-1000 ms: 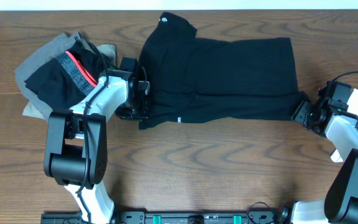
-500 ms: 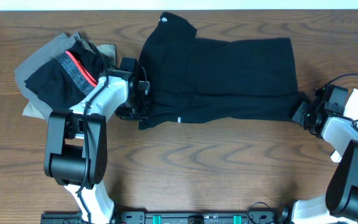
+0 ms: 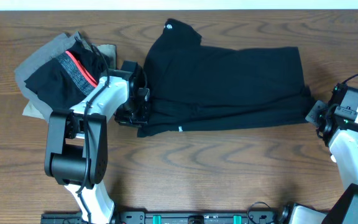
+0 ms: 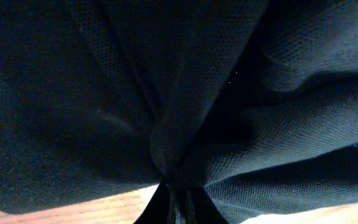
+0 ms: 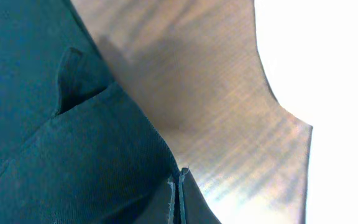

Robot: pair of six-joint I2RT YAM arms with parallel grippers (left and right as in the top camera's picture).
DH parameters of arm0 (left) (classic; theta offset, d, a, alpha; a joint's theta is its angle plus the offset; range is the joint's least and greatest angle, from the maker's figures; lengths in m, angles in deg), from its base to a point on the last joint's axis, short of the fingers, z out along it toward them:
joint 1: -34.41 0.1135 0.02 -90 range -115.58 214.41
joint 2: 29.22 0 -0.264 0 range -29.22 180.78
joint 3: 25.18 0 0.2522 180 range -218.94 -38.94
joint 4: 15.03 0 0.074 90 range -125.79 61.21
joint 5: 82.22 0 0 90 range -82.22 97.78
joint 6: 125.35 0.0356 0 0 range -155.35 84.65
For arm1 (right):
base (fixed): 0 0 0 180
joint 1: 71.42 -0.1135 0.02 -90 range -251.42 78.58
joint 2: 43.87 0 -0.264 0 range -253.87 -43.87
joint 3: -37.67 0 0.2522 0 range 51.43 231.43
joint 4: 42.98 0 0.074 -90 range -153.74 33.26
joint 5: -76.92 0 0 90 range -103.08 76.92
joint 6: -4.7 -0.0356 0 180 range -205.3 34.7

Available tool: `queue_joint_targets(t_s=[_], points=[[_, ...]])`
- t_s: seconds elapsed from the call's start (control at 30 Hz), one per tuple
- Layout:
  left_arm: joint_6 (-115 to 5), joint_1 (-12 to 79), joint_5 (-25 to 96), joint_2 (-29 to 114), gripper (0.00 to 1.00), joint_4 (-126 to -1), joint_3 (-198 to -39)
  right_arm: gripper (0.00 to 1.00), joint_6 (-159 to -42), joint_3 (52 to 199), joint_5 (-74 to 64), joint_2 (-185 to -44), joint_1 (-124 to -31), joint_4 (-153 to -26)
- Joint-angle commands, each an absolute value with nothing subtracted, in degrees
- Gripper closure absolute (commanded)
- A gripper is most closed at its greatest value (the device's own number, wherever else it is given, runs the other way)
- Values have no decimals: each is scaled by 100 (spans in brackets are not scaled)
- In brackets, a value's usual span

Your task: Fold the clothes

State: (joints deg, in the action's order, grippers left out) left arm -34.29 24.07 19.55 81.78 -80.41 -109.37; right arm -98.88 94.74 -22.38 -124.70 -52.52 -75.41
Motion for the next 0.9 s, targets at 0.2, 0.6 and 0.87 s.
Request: queue_joint_targets(t_s=[0.2,0.6,0.87], points=[[-3457,2411,1588,7856,93,-8259,-10942,88,-9814,9491,-3067,-12444,-5182,-7627],[-3460,2404,1619,7854,44,-9114,-12205,52,-9936,9623,-1032,-12446,-5154,-7214],[-3252,2407,2200,7861,26,-8474,-13296,51,-9847,10193,221,-12564,-5156,-7469]])
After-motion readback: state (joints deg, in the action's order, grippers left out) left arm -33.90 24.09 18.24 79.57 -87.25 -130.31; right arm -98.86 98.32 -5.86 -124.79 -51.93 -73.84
